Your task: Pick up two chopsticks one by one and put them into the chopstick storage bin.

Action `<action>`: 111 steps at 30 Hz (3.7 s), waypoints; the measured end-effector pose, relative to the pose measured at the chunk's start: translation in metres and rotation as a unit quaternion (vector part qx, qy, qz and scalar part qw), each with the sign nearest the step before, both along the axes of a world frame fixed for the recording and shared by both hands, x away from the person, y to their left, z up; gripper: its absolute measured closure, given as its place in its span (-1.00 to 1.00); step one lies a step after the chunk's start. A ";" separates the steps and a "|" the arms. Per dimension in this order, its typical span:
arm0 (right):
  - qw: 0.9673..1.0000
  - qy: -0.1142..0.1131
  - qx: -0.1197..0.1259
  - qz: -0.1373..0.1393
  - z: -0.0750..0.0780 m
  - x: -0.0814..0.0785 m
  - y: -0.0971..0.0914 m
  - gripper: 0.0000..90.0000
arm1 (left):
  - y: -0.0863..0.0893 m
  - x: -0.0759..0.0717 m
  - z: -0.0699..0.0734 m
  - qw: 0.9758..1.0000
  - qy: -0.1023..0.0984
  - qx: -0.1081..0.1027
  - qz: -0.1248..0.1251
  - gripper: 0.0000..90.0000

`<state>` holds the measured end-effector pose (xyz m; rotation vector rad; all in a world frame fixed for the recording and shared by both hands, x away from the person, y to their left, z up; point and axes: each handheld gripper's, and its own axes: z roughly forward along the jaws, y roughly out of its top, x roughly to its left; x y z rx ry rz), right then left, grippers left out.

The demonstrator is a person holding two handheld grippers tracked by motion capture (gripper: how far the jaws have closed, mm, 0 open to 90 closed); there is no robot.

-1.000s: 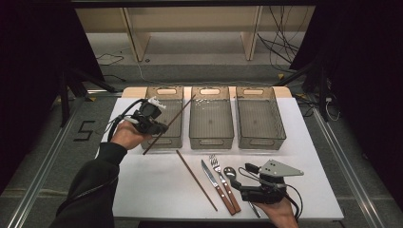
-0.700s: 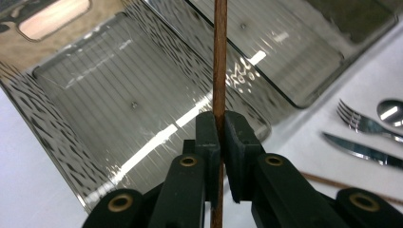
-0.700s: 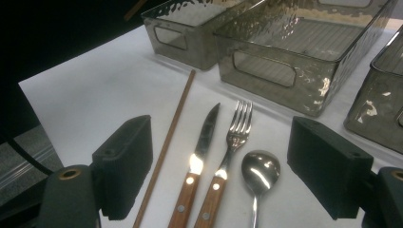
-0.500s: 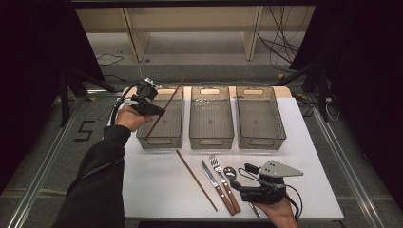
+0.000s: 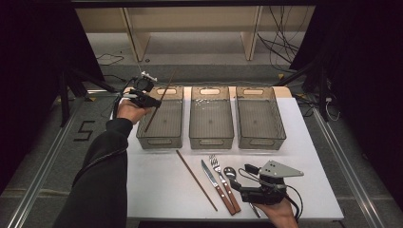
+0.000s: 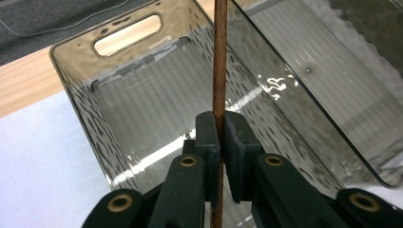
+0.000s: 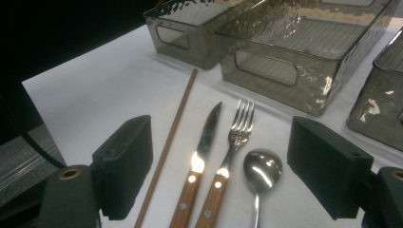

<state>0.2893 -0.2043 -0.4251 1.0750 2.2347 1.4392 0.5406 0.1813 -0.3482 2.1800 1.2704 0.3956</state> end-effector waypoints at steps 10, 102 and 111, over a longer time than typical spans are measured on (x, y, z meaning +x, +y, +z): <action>1.000 0.001 0.000 0.001 -0.001 0.000 0.000 -0.46 | 0.005 0.008 -0.013 1.000 0.010 -0.006 0.023 0.88; 1.000 0.001 -0.002 -0.002 0.000 0.000 -0.002 -0.46 | -0.129 -0.143 -0.103 0.882 0.058 0.180 -0.432 -0.49; 1.000 0.001 -0.003 -0.001 0.000 0.000 -0.002 -0.46 | -0.132 -0.138 -0.109 0.878 0.070 0.180 -0.439 -0.47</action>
